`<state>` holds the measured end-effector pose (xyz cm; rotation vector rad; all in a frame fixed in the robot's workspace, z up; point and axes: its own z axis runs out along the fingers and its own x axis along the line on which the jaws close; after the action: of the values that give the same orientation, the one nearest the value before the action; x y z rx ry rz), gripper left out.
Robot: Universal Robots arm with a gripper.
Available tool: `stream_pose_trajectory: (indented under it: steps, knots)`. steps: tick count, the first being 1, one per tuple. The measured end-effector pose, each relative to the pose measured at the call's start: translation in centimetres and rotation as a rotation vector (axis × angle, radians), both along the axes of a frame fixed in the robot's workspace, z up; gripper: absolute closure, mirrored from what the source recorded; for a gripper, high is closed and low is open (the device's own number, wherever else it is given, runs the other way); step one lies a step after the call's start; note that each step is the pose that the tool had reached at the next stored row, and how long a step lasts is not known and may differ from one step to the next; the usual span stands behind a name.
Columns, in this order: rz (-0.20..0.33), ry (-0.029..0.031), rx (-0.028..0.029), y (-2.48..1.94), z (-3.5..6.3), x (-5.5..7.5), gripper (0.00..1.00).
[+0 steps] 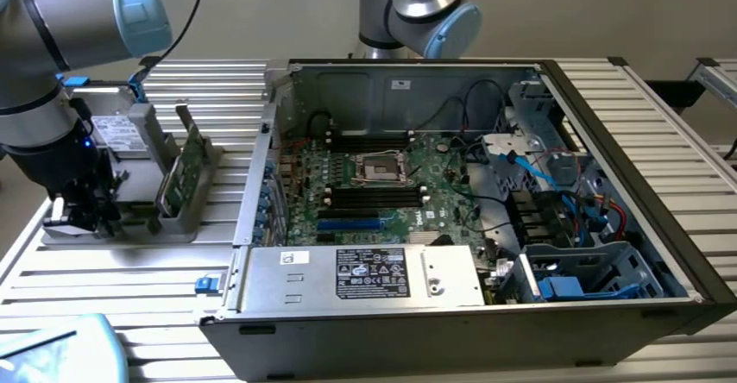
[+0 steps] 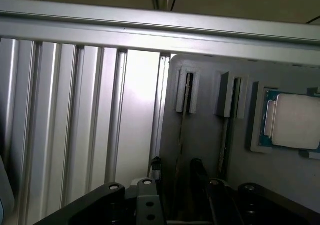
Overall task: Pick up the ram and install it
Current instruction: 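Pick up the ram and move it above insertion slot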
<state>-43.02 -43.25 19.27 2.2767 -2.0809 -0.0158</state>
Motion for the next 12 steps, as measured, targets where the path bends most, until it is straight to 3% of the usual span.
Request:
stream_pose_trajectory:
  steps: [9,11,12]
  knots:
    - [-0.004,0.0,0.0,0.01,-0.03,-0.02,0.65]
    - [-0.004,0.0,0.0,0.02,-0.03,-0.02,0.78]
    - [-0.004,0.0002,0.0,0.01,-0.03,-0.02,0.78]
